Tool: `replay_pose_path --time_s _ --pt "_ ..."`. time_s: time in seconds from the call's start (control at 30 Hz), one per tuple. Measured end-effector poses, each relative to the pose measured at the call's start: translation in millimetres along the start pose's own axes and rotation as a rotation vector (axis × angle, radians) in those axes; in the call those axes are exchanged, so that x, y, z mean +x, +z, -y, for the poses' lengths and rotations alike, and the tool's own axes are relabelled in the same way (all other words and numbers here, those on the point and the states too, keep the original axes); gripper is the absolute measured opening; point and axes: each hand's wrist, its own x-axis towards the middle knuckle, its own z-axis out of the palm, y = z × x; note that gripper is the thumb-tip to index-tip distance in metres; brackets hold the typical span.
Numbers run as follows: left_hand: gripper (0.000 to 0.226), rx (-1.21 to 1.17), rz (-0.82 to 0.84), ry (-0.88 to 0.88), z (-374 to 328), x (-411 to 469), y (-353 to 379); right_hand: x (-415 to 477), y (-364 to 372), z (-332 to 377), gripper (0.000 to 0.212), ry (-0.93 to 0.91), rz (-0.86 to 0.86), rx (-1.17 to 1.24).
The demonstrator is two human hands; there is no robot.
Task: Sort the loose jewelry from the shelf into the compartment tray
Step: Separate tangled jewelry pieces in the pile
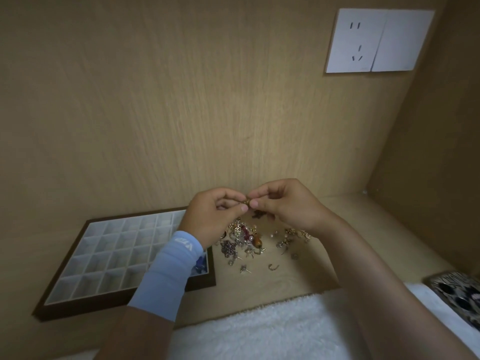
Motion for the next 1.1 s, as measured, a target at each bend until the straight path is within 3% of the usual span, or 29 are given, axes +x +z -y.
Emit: replay_pose_path --time_s 0.2,0.47,0.7,1.1 --pt "0.008 0.087 0.016 -0.038 6.7 -12.9 -34.4 -0.6 32.2 8.2 0.017 0.005 -0.046 0.05" --pt "0.015 0.202 -0.013 -0.065 44.5 -31.0 -72.5 11.3 84.5 17.4 0.009 -0.037 -0.028 -0.415" --pt "0.016 0.5 -0.079 0.018 62.3 -29.6 -82.7 21.5 107.0 19.3 0.012 -0.01 -0.005 -0.764" --pt "0.022 0.607 -0.088 0.079 69.0 -27.9 -79.4 31.2 120.6 6.4 0.011 0.019 -0.104 -0.707"
